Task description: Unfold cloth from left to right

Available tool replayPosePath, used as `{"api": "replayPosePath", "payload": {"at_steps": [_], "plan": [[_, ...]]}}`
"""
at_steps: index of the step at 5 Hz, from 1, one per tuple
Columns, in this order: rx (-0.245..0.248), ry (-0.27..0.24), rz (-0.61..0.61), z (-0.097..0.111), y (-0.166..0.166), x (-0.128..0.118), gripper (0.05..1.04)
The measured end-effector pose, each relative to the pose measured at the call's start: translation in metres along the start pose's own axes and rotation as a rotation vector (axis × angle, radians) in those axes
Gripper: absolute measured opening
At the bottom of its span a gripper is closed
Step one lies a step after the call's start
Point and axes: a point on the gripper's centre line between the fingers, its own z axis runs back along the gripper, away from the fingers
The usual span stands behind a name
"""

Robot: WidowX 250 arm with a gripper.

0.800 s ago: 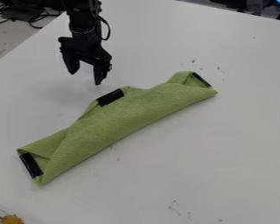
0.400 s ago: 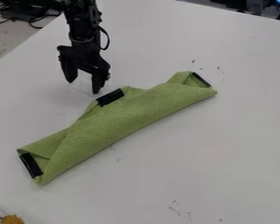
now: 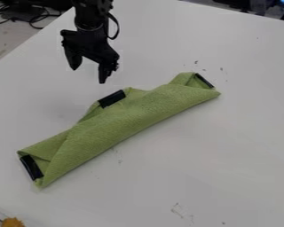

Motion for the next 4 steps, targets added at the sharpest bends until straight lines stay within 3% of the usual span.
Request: {"api": "replayPosePath", "payload": {"at_steps": [2, 4], "plan": [[-0.102, 0.011, 0.044, -0.023, -0.025, -0.014, 1.001], [-0.113, 0.044, 0.028, -0.038, -0.027, -0.014, 1.001]]}}
